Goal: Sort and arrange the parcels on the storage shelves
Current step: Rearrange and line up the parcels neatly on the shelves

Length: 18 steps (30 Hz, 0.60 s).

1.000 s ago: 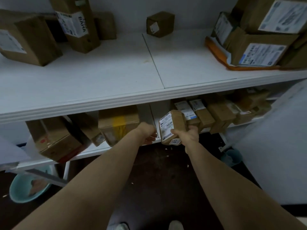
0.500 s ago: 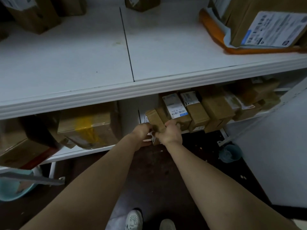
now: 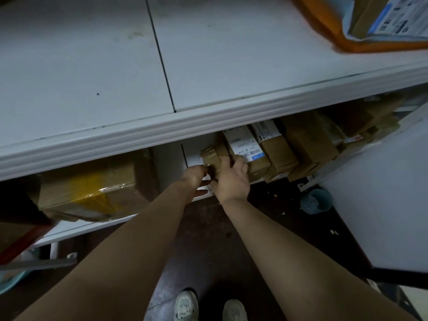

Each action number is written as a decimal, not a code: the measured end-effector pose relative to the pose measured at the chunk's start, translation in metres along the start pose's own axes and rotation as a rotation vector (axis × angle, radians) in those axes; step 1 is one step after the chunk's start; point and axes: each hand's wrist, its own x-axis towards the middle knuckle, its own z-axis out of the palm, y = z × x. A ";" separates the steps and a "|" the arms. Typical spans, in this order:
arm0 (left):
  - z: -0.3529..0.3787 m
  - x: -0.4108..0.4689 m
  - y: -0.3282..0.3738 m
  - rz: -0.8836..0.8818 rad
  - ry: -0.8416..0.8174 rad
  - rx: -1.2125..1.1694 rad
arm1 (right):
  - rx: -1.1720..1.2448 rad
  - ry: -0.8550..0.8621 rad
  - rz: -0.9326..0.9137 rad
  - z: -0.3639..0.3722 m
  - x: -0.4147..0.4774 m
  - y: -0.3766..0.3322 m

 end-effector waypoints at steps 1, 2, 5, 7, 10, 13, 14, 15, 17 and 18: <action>0.000 0.003 0.000 -0.005 -0.006 0.003 | -0.004 -0.017 -0.012 -0.001 0.002 0.001; 0.000 0.005 0.000 -0.012 -0.012 0.004 | -0.009 -0.040 -0.028 -0.001 0.003 0.002; 0.001 0.010 -0.001 -0.025 -0.047 -0.018 | -0.024 -0.097 -0.076 0.000 0.008 0.004; 0.002 0.010 -0.001 -0.034 -0.054 -0.041 | -0.031 -0.110 -0.082 0.001 0.009 0.005; 0.002 0.009 -0.001 -0.043 -0.042 -0.028 | -0.094 -0.144 -0.113 0.000 0.008 0.007; 0.002 0.009 -0.001 -0.060 0.008 -0.027 | -0.159 -0.154 -0.154 0.000 0.009 0.006; 0.002 0.009 -0.002 -0.063 0.032 -0.024 | -0.166 -0.154 -0.159 0.001 0.008 0.004; 0.000 0.010 -0.004 -0.068 0.061 -0.004 | -0.165 -0.154 -0.152 0.003 0.008 0.003; -0.004 0.011 -0.010 -0.081 0.127 0.045 | -0.115 -0.152 -0.102 0.007 0.008 0.001; -0.006 0.012 -0.014 -0.083 0.159 0.064 | -0.059 -0.144 -0.059 0.008 0.008 0.001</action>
